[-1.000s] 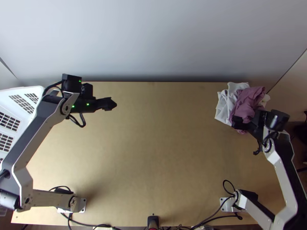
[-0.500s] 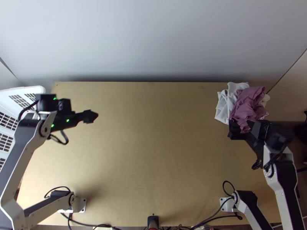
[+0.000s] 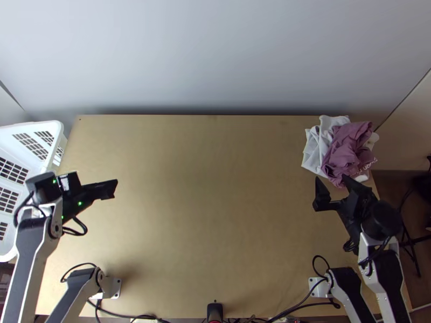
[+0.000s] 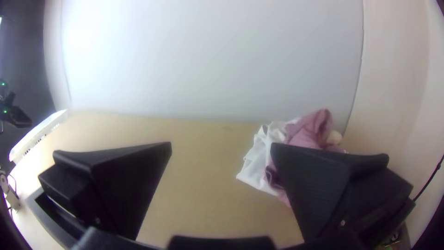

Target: Fold the t-shirt

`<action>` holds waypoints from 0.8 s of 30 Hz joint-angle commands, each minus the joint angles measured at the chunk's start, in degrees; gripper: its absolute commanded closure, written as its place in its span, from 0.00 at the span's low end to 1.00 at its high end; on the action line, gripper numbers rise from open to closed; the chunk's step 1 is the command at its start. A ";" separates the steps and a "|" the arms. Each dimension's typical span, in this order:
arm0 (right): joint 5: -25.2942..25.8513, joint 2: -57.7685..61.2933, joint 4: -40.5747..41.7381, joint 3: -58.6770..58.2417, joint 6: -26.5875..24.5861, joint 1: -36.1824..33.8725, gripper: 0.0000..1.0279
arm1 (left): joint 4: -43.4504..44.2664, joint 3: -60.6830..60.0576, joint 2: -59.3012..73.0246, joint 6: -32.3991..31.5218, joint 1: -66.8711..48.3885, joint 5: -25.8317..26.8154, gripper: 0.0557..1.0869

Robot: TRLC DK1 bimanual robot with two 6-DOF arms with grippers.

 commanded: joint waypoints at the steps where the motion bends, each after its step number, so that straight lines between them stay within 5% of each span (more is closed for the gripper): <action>1: 0.26 -4.96 5.76 -4.04 1.34 0.65 0.03 | 10.11 -9.92 -9.30 -2.58 1.13 0.42 0.04; 9: 0.26 -7.42 12.35 -8.70 3.01 1.53 0.03 | 22.76 -18.71 -18.45 -6.36 0.51 0.42 0.04; 13: 1.22 -13.75 15.77 -11.42 -0.42 2.67 0.03 | 27.42 -24.69 -26.18 -5.75 0.34 0.42 0.05; 24: 1.22 -26.85 17.09 -19.51 -4.03 4.52 0.03 | 26.89 -31.72 -37.78 -5.05 -0.89 0.51 0.05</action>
